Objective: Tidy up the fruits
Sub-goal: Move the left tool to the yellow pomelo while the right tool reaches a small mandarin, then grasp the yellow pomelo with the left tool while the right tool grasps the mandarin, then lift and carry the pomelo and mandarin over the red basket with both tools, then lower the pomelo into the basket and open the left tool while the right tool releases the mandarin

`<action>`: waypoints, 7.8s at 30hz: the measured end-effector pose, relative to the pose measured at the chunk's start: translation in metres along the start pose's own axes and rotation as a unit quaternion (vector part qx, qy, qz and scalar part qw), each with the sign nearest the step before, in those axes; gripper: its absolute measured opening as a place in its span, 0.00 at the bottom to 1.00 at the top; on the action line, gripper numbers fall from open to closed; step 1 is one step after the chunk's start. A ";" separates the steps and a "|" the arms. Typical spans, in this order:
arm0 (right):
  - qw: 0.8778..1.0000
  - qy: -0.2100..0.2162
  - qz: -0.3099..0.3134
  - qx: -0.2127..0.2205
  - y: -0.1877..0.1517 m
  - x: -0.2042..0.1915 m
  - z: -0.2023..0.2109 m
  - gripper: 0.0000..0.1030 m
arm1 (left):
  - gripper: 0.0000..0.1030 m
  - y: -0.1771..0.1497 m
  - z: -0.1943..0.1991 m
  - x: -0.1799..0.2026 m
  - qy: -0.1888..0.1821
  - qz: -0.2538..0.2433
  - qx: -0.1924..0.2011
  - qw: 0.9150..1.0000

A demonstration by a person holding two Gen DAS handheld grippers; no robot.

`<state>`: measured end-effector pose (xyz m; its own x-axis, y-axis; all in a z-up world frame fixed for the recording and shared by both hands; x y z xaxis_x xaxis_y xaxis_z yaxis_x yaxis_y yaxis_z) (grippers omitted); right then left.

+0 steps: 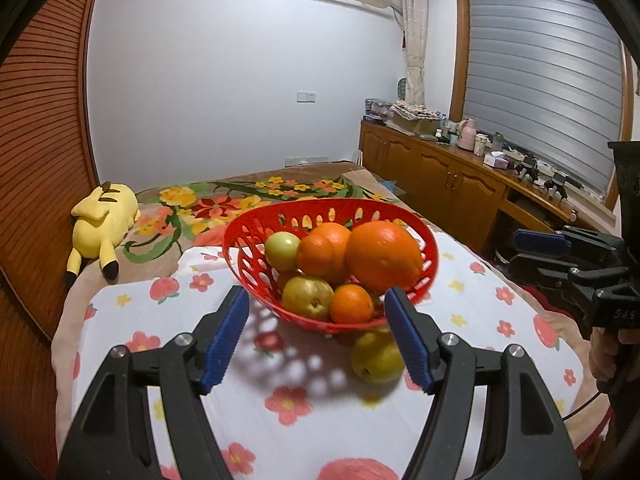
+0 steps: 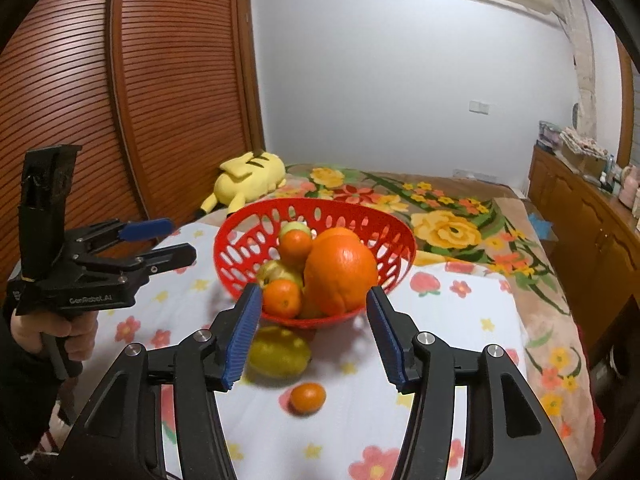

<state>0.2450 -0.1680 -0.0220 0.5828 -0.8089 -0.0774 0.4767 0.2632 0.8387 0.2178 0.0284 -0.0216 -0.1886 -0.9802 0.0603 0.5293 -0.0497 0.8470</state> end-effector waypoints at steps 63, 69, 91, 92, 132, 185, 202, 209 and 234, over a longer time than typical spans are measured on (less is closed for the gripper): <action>0.988 0.030 -0.059 -0.143 -0.105 0.012 -0.089 0.32 | 0.69 -0.063 -0.057 0.029 -0.028 0.018 -0.110 0.993; 0.989 0.026 -0.068 -0.127 -0.107 0.024 -0.071 0.32 | 0.69 -0.056 -0.069 0.043 -0.037 0.009 -0.120 0.992; 0.992 0.018 -0.068 -0.105 -0.111 0.038 -0.046 0.32 | 0.69 -0.058 -0.120 0.068 -0.033 -0.012 -0.169 0.985; 0.992 0.017 -0.068 -0.105 -0.111 0.039 -0.046 0.32 | 0.69 -0.059 -0.122 0.068 -0.032 -0.012 -0.172 0.985; 0.998 0.018 -0.037 -0.049 -0.057 0.019 -0.009 0.33 | 0.63 -0.019 -0.006 0.042 -0.044 0.006 -0.067 0.997; 0.998 0.044 0.016 -0.044 0.053 0.037 -0.073 0.33 | 0.63 0.044 -0.077 -0.010 -0.019 0.034 -0.082 0.996; 0.995 0.064 0.003 -0.075 0.067 0.055 -0.140 0.33 | 0.63 0.044 -0.099 -0.035 -0.017 0.047 -0.089 0.995; 0.995 0.067 -0.006 -0.077 0.067 0.058 -0.146 0.34 | 0.63 0.041 -0.104 -0.038 -0.015 0.052 -0.093 0.994; 0.996 0.067 -0.008 -0.064 0.057 0.055 -0.126 0.35 | 0.66 0.045 -0.110 -0.034 0.014 0.040 -0.084 0.996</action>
<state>0.3873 -0.1311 -0.0465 0.6533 -0.7383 -0.1678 0.5613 0.3236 0.7617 0.3385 0.0385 -0.0437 -0.1179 -0.9872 0.1071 0.6729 -0.0001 0.7397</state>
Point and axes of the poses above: each gripper's, at about its wrist camera, not at the fingertips, and z roughly against the way its jaws point, x to its right, y to its top, the point moved 5 cm from there along -z, roughly the way its jaws point, and after that the axes turned 2 degrees about y, right-handed, at the moved point
